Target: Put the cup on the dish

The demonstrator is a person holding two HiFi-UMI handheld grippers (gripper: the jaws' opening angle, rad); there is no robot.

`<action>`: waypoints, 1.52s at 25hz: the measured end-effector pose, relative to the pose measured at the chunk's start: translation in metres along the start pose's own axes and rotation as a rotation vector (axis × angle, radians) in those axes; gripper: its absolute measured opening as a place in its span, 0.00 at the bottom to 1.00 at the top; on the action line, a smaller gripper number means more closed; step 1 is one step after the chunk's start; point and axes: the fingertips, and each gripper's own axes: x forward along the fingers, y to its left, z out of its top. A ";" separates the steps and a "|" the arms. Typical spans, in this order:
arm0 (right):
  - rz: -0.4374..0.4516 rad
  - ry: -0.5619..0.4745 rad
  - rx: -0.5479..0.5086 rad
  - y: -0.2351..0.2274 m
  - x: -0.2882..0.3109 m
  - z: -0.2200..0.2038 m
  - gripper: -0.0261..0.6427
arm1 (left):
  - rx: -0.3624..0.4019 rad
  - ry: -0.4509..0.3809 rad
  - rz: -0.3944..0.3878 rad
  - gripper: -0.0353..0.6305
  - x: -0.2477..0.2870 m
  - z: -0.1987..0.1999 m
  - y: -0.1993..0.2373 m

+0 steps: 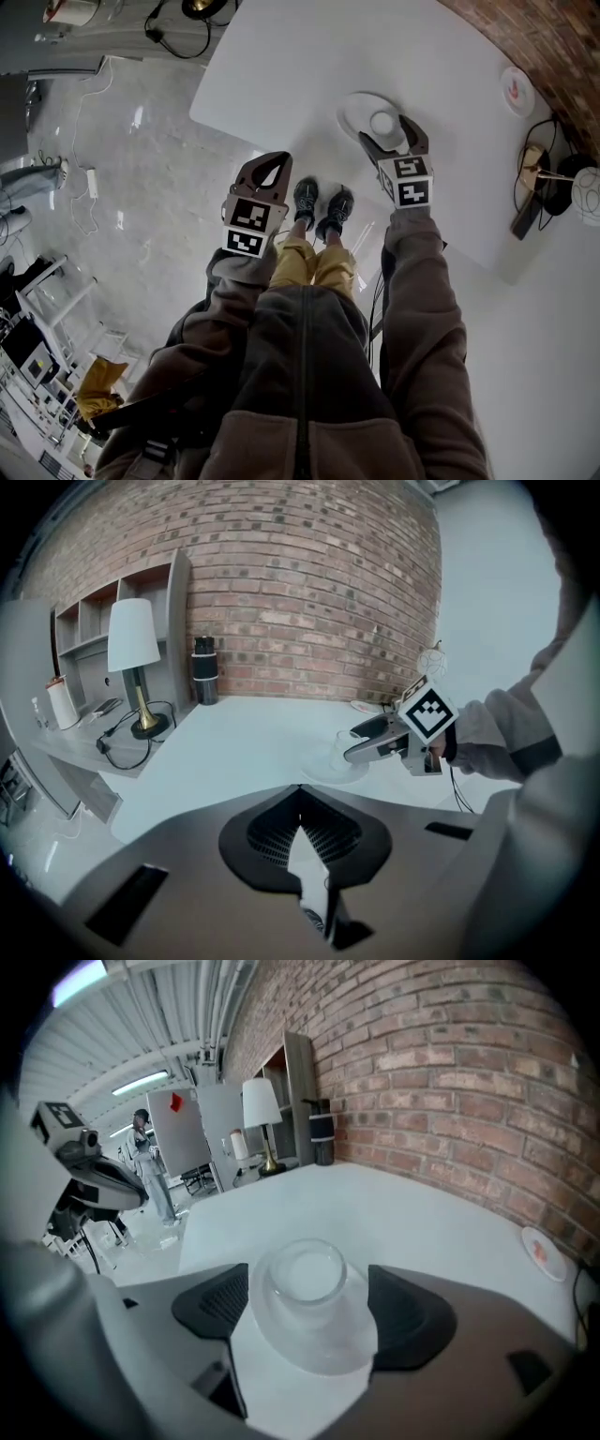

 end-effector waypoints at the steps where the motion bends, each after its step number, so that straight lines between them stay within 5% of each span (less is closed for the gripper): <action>1: -0.015 -0.039 -0.008 0.002 -0.018 0.011 0.61 | 0.003 -0.015 -0.001 0.06 -0.005 0.008 -0.001; 8: -0.121 -0.276 -0.012 0.022 -0.156 0.112 0.60 | -0.039 -0.228 -0.015 0.06 -0.053 0.114 -0.019; 19: -0.248 -0.460 -0.050 0.014 -0.291 0.215 0.11 | 0.065 -0.562 -0.027 0.06 -0.131 0.290 -0.056; 28: -0.232 -0.608 -0.008 0.010 -0.350 0.283 0.05 | 0.145 -0.579 0.060 0.06 -0.159 0.353 -0.066; 38: -0.222 -0.675 -0.057 0.015 -0.364 0.317 0.04 | 0.205 -0.627 0.016 0.06 -0.166 0.382 -0.080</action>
